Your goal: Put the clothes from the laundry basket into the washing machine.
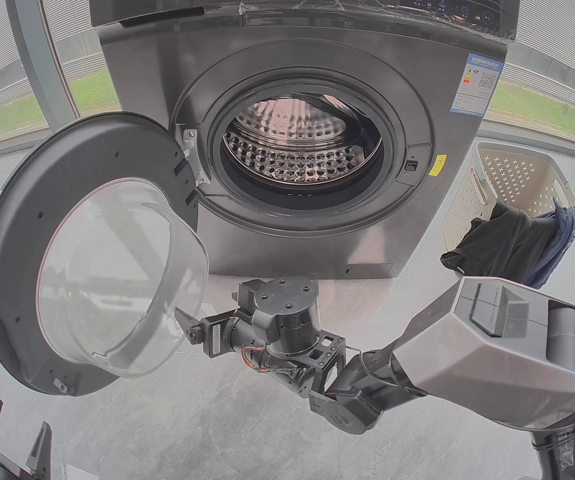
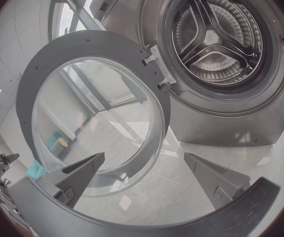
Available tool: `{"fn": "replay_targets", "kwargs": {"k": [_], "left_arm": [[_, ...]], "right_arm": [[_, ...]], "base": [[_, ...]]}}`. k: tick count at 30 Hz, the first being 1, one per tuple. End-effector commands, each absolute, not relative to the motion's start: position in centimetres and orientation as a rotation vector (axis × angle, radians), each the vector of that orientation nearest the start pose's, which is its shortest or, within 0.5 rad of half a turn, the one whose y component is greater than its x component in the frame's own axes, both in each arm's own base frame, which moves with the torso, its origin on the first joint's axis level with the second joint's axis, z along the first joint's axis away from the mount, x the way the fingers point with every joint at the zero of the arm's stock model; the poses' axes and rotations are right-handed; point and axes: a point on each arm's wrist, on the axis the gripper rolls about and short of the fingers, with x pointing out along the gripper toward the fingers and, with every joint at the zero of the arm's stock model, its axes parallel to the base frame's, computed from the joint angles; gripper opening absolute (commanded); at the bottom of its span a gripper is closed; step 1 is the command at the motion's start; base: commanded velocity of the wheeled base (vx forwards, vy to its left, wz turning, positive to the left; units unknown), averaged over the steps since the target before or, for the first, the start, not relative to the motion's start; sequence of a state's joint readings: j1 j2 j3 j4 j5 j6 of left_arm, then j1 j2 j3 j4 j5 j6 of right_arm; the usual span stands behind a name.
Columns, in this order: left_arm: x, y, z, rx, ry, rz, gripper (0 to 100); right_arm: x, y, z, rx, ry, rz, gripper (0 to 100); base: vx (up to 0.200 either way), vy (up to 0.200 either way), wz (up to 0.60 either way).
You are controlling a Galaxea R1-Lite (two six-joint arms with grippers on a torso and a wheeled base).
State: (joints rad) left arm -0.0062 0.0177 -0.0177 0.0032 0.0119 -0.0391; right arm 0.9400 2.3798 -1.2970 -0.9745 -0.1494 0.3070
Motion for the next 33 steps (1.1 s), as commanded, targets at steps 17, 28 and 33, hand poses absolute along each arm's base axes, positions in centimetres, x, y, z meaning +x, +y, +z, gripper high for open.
{"fn": "replay_targets", "kwargs": {"k": [17,28,33], "left_arm": [[-2.2,0.0,7.6,-0.038,0.015,0.005,100],[-2.2,0.0,7.6,-0.035,0.017,0.003,100],[-2.2,0.0,7.6,-0.037,0.017,0.003,100]], "right_arm": [[26.6,26.1,11.4,0.197,0.233,0.606,100],[17.9,11.6,14.8,0.141,0.153,0.466,100],[14.6,7.9,15.1,0.119,0.094,0.393,100]], "base": [[0.0,0.0,0.0],[0.0,0.0,0.0],[0.0,0.0,0.0]]}}
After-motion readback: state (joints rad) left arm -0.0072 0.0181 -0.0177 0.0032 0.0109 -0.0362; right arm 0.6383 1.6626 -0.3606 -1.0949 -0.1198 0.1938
